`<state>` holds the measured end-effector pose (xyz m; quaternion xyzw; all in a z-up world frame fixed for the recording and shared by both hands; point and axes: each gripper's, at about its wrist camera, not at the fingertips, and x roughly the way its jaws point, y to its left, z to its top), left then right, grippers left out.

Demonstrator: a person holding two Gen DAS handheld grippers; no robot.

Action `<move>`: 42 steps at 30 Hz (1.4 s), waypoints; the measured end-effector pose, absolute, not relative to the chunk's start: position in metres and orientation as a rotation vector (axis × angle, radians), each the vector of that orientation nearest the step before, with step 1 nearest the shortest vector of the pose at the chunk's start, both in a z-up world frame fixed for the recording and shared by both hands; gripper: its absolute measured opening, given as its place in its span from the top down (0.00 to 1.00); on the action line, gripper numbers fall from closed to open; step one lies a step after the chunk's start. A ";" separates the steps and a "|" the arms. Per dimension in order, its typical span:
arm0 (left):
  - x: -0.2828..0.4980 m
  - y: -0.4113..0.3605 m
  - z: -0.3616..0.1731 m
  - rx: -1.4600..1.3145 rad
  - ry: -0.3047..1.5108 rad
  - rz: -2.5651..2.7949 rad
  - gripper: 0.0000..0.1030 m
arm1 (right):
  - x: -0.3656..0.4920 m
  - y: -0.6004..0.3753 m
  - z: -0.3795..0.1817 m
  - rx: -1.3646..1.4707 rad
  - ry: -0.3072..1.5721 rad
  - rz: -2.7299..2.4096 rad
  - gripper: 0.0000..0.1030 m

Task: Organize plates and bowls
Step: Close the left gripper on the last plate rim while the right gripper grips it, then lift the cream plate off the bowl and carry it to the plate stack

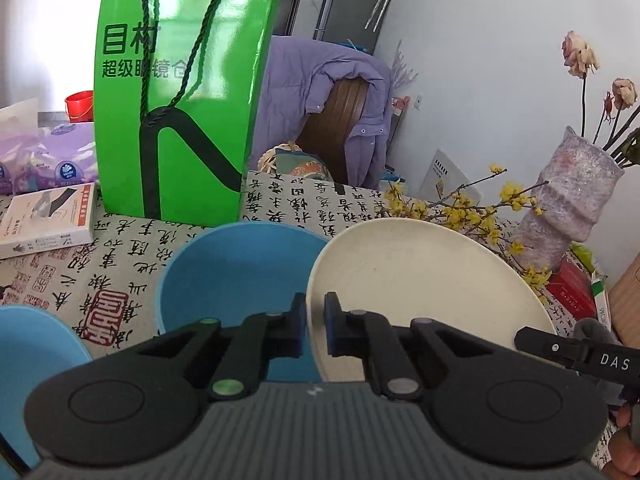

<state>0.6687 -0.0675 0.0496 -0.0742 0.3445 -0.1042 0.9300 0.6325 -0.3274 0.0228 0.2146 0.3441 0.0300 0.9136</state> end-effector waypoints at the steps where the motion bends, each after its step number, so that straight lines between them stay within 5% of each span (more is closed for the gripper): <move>1: 0.665 -0.067 0.052 -0.148 0.696 -0.211 0.91 | 0.630 -0.328 0.024 0.447 0.707 0.063 0.89; 18: 0.482 -0.022 0.109 -0.142 0.531 -0.111 0.92 | 0.483 -0.281 0.074 0.414 0.598 0.165 0.89; 42: 0.201 0.044 0.042 -0.217 0.531 0.013 0.91 | 0.216 -0.196 0.028 0.233 0.524 0.263 0.89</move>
